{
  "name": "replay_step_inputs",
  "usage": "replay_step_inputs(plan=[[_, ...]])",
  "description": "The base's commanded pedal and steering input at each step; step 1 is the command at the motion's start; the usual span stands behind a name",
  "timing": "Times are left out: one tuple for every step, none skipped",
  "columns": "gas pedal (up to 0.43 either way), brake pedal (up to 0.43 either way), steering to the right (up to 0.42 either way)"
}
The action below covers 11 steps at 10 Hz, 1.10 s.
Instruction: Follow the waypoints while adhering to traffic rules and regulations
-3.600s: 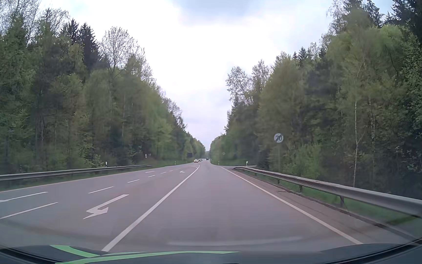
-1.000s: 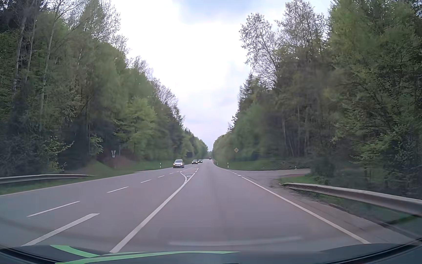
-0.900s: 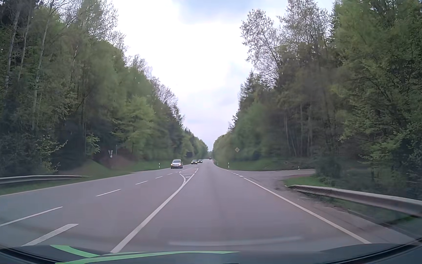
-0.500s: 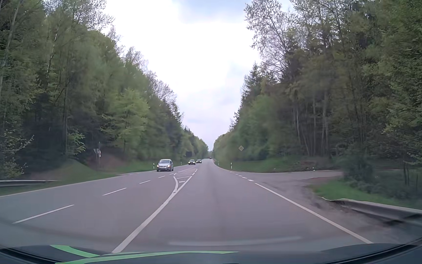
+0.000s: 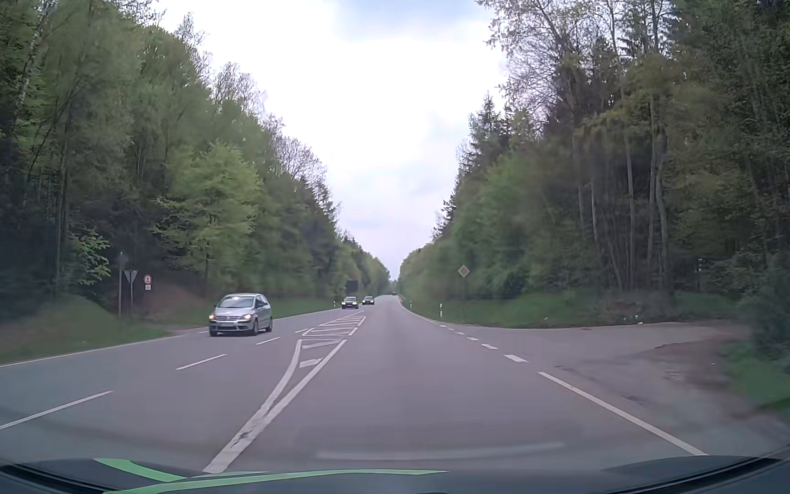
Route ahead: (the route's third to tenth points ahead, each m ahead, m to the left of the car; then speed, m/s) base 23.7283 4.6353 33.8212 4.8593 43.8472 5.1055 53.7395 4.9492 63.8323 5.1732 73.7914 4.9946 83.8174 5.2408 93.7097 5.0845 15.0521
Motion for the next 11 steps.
replay_step_inputs(plan=[[0.358,0.0,-0.002],[0.35,0.0,-0.002],[0.35,0.0,-0.002],[0.35,0.0,-0.002],[0.35,0.0,-0.002],[0.35,0.0,-0.002],[0.35,0.0,-0.002],[0.35,0.0,-0.002],[0.35,0.0,-0.002],[0.35,0.0,-0.002],[0.35,0.0,-0.002]])
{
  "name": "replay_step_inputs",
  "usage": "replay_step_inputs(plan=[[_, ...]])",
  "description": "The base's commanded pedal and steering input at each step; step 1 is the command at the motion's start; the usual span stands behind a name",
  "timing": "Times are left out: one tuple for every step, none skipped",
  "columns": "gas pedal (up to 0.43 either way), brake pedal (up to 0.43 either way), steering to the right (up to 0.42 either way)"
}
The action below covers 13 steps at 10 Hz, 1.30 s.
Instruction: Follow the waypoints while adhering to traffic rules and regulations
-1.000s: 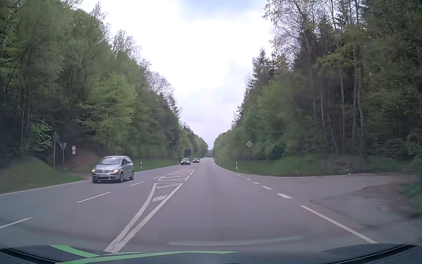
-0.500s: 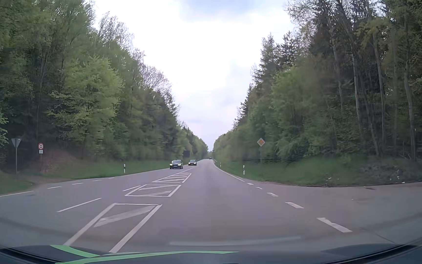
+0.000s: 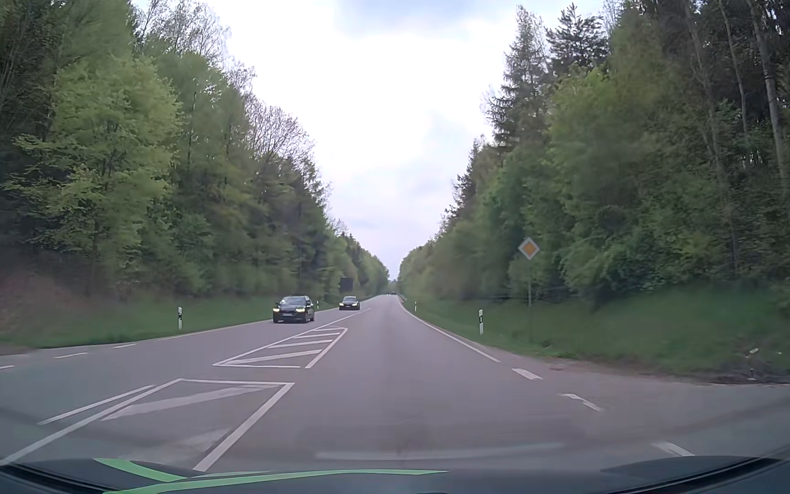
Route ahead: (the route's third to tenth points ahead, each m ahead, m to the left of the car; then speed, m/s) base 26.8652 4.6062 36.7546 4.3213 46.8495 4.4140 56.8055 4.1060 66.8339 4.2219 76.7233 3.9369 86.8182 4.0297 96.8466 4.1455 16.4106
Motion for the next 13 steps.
replay_step_inputs(plan=[[0.35,0.0,-0.002],[0.35,0.0,-0.002],[0.35,0.0,-0.003],[0.35,0.0,-0.003],[0.35,0.0,-0.003],[0.35,0.0,-0.003],[0.35,0.0,-0.003],[0.339,0.0,-0.003],[0.331,0.0,-0.003],[0.331,0.0,-0.003],[0.331,0.0,-0.003],[0.319,0.0,-0.003],[0.319,0.0,-0.004]])
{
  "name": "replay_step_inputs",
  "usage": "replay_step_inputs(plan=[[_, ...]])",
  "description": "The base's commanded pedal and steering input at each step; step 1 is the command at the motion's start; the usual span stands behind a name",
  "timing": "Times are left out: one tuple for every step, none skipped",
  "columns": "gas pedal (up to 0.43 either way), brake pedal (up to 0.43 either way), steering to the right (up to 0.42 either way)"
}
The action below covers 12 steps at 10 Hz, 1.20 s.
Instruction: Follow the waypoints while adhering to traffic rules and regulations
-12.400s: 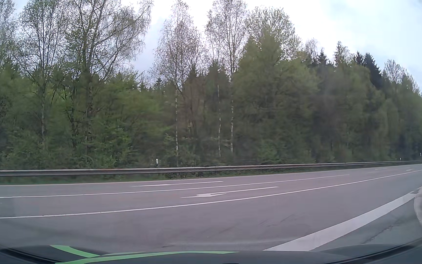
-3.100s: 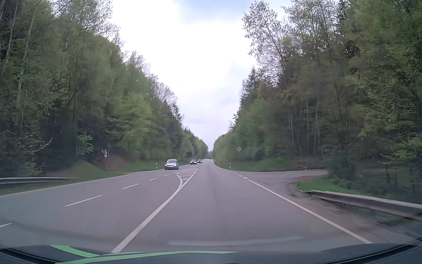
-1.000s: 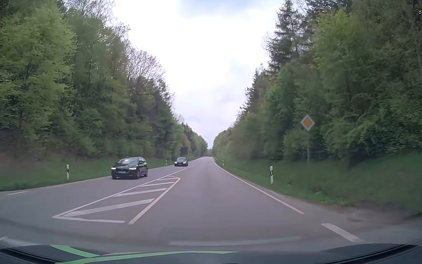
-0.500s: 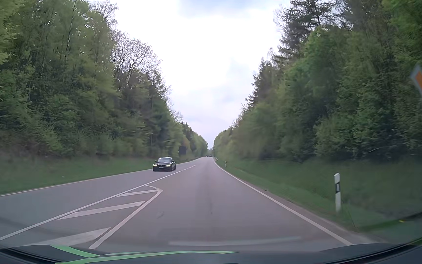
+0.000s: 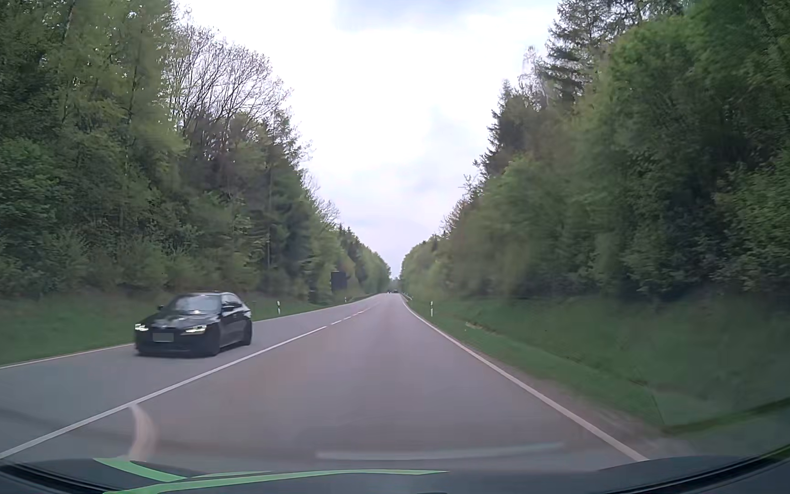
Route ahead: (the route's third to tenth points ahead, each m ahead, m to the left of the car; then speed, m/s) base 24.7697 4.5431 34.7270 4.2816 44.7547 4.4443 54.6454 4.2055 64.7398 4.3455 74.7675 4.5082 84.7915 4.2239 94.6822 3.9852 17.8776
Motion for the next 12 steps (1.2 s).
replay_step_inputs(plan=[[0.311,0.0,-0.004],[0.311,0.0,-0.004],[0.311,0.0,-0.004],[0.311,0.0,-0.004],[0.311,0.0,-0.004],[0.311,0.0,-0.004],[0.311,0.0,-0.004],[0.311,0.0,-0.003],[0.299,0.0,-0.003],[0.299,0.0,-0.002],[0.299,0.0,-0.001],[0.299,0.0,0.0]])
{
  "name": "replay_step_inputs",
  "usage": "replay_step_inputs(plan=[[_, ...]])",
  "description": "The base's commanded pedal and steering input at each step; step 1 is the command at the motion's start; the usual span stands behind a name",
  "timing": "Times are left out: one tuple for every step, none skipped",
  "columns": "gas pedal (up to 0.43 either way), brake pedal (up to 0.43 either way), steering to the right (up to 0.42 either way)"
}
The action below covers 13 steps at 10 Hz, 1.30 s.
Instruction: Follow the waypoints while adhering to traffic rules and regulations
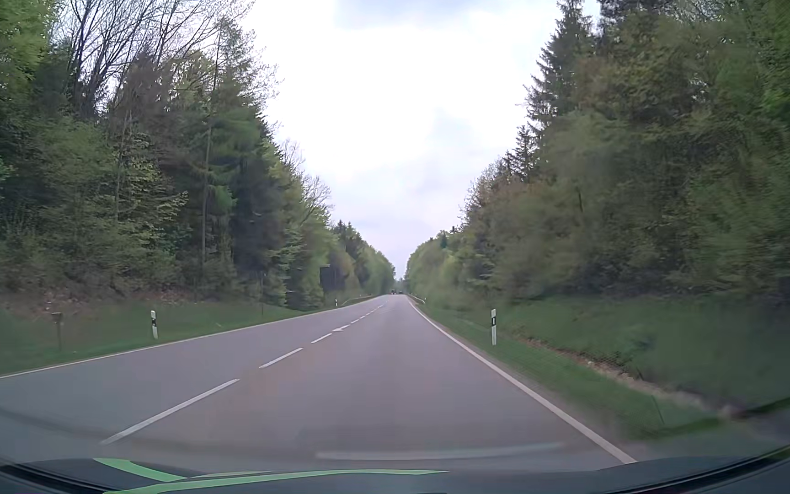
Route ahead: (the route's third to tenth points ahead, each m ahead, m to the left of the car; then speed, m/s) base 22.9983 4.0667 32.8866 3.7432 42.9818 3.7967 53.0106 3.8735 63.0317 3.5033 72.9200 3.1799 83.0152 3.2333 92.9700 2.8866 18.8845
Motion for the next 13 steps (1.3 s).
replay_step_inputs(plan=[[0.299,0.0,0.0],[0.299,0.0,0.0],[0.299,0.0,0.0],[0.299,0.0,0.001],[0.299,0.0,0.001],[0.299,0.0,0.001],[0.299,0.0,0.001],[0.299,0.0,0.001],[0.299,0.0,0.001],[0.287,0.0,0.001],[0.287,0.0,0.001],[0.287,0.0,0.001],[0.287,0.0,0.001]])
